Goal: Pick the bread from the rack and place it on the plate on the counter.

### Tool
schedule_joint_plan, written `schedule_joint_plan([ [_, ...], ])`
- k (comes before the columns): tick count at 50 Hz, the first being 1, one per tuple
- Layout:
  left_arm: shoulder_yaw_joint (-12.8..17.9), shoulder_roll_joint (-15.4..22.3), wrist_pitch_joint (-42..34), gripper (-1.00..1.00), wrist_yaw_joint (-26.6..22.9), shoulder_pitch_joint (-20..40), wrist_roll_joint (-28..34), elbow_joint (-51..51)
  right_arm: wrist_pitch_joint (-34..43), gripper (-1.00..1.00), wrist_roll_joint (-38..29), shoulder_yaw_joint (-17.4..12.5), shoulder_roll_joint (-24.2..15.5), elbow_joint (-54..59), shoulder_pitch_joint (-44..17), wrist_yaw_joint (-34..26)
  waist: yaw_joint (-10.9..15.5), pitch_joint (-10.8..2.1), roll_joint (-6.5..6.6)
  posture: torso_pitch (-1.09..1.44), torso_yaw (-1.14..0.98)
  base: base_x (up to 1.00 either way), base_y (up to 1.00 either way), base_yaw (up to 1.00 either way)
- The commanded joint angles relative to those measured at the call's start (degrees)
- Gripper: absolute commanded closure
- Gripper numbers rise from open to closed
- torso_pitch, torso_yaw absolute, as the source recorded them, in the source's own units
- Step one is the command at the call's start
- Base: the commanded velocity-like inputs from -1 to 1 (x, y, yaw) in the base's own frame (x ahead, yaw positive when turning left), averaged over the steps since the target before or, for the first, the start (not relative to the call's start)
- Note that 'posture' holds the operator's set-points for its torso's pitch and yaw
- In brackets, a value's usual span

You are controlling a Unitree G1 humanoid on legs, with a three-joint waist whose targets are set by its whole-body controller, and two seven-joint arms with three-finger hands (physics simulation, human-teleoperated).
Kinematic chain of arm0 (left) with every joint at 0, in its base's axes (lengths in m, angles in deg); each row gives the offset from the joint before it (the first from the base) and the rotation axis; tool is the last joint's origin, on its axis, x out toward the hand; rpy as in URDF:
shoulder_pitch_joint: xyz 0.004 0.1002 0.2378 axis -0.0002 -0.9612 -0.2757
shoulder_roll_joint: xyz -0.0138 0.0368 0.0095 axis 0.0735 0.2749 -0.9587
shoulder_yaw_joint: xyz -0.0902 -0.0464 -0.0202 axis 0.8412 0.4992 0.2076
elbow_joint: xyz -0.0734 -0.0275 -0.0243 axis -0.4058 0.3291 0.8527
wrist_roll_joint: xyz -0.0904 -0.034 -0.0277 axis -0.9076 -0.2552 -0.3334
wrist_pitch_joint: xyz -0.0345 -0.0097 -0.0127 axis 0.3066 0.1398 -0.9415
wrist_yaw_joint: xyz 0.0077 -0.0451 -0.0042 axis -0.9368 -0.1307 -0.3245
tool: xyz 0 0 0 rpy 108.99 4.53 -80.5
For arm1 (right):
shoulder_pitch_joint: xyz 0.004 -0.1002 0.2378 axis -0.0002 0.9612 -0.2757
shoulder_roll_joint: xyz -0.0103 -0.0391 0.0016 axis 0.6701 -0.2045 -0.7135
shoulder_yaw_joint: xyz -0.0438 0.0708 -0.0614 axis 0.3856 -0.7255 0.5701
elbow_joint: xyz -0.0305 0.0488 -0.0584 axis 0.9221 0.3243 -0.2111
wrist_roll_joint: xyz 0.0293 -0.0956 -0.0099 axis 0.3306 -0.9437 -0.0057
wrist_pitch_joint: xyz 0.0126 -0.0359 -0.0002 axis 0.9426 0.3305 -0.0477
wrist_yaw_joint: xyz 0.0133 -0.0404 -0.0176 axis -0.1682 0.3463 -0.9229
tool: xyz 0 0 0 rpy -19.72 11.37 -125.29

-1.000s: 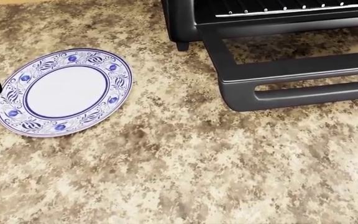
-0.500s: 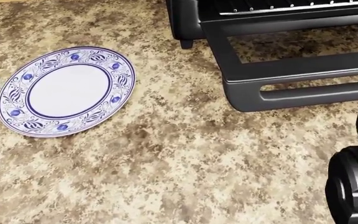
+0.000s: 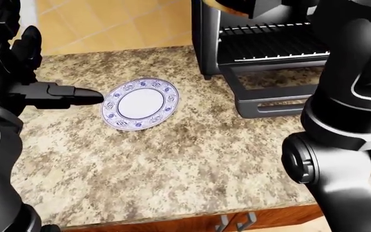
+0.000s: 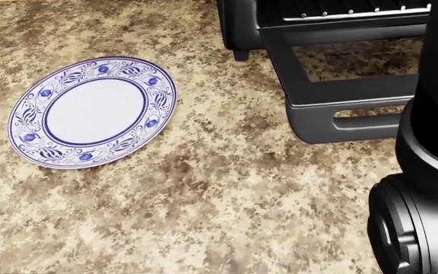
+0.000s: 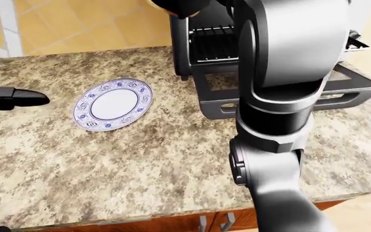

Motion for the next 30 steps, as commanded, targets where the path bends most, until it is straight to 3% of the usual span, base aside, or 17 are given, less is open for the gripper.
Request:
schedule_joint_plan([
  [1, 0.94, 1.05, 1.41, -1.0, 0.46, 1.41, -0.12, -1.05, -1.83, 1.0, -0.28, -0.54, -0.49, -0.74, -2.4, 0.24, 0.27, -1.67, 0.22, 0.0, 0.2, 0.0, 0.0, 0.0],
  [30, 1.92, 1.57, 1.93, -1.0, 1.06, -0.68, -1.39, -2.0, -5.69, 1.0, -1.44, 0.16, 1.6, 1.95, -0.53, -0.19, 12.77, -2.87, 1.48, 0.0, 0.34, 0.0, 0.0, 0.0],
])
